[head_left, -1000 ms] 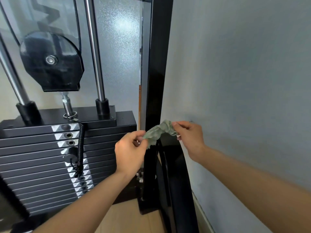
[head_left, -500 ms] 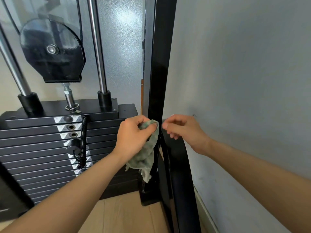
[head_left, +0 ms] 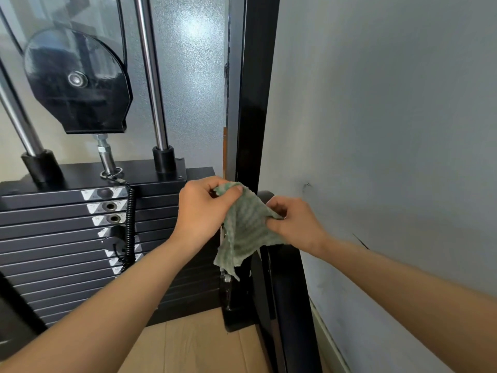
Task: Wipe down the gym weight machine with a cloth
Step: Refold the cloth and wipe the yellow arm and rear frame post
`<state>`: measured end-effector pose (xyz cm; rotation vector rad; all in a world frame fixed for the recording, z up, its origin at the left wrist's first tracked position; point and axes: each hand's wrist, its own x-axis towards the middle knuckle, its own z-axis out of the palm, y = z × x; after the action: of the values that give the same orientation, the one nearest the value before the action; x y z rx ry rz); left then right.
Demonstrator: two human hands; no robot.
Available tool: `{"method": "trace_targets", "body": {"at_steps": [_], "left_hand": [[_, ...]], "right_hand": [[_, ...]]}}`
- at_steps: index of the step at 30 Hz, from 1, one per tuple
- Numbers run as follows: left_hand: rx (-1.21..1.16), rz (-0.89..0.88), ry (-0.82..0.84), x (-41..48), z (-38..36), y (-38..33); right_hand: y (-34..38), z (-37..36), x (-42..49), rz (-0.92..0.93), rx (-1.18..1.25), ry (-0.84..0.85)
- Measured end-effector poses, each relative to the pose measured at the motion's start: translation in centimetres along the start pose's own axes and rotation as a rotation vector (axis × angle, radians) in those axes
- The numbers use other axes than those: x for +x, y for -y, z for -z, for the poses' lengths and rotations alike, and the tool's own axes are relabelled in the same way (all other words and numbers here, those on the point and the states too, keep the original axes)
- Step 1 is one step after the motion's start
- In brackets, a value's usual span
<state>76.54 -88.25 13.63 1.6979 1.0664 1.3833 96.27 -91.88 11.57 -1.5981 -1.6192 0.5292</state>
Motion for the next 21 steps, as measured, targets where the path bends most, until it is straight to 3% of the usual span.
{"method": "trace_targets", "body": {"at_steps": [5, 8, 12, 15, 21], "left_hand": [[0.509, -0.126, -0.223, 0.1, 0.9, -0.9], [0.684, -0.116, -0.251, 0.3, 0.8, -1.7], [0.548, -0.024, -0.26, 1.5, 0.2, -2.3], [0.342, -0.001, -0.257, 2.6, -0.2, -2.1], [0.221, -0.036, -0.188, 2.9, -1.2, -2.0]], "right_hand": [[-0.5, 1.7, 1.2, -0.037, -0.063, -0.199], [0.3, 2.4, 2.2, -0.13, 0.077, -0.263], [2.2, 3.0, 3.4, -0.306, 0.52, -0.19], [2.6, 3.5, 4.1, -0.332, 0.778, -0.106], [2.9, 2.4, 4.0, -0.192, 0.779, 0.087]]}}
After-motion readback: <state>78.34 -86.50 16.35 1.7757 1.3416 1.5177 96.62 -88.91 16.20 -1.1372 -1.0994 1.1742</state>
